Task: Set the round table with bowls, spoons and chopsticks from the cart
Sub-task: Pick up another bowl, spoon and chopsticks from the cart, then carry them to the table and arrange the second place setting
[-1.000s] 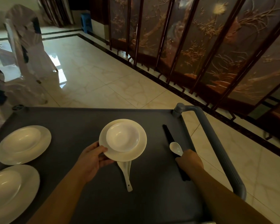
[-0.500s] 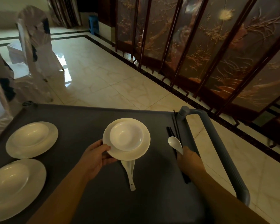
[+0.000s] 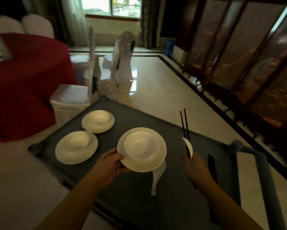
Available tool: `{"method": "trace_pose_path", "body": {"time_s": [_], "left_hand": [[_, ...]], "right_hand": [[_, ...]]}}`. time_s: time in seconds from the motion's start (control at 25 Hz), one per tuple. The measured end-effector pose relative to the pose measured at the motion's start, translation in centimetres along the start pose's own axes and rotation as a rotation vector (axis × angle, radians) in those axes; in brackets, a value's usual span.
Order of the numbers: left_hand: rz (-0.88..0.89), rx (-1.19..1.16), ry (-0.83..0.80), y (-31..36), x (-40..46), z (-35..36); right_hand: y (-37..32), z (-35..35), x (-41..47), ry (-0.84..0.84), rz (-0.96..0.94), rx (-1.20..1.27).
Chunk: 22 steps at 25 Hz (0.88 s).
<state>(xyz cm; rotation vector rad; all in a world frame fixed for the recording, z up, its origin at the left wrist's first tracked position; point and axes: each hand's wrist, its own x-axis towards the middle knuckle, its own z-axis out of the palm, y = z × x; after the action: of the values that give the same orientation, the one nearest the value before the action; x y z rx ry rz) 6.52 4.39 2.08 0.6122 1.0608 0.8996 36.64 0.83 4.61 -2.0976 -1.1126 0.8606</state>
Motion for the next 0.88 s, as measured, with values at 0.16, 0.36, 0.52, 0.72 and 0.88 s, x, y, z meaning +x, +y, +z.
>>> {"method": "trace_pose_path", "body": {"time_s": [0.16,0.36,0.52,0.72,0.88], "left_hand": [[0.082,-0.116,0.172,-2.4,-7.0,-1.4],[0.206,-0.210,0.380,-5.8,-16.3,-3.5],[0.287,-0.308,0.561,-7.8,-23.7,-6.0],[0.379,-0.410,0.789,-9.0,-32.1,-10.4],[0.465,-0.529,0.929,-9.7,-38.2,-15.8]], "right_hand": [[-2.3,0.7,-2.7,-0.250,-0.087,0.134],[-6.3,3.3,-7.9,-0.570,-0.133,0.179],[-9.0,7.8,-12.7,-0.804,-0.216,0.123],[-12.4,15.0,-19.5,-1.000,-0.375,0.051],[-16.0,22.0,-26.3,-1.117,-0.479,-0.050]]}}
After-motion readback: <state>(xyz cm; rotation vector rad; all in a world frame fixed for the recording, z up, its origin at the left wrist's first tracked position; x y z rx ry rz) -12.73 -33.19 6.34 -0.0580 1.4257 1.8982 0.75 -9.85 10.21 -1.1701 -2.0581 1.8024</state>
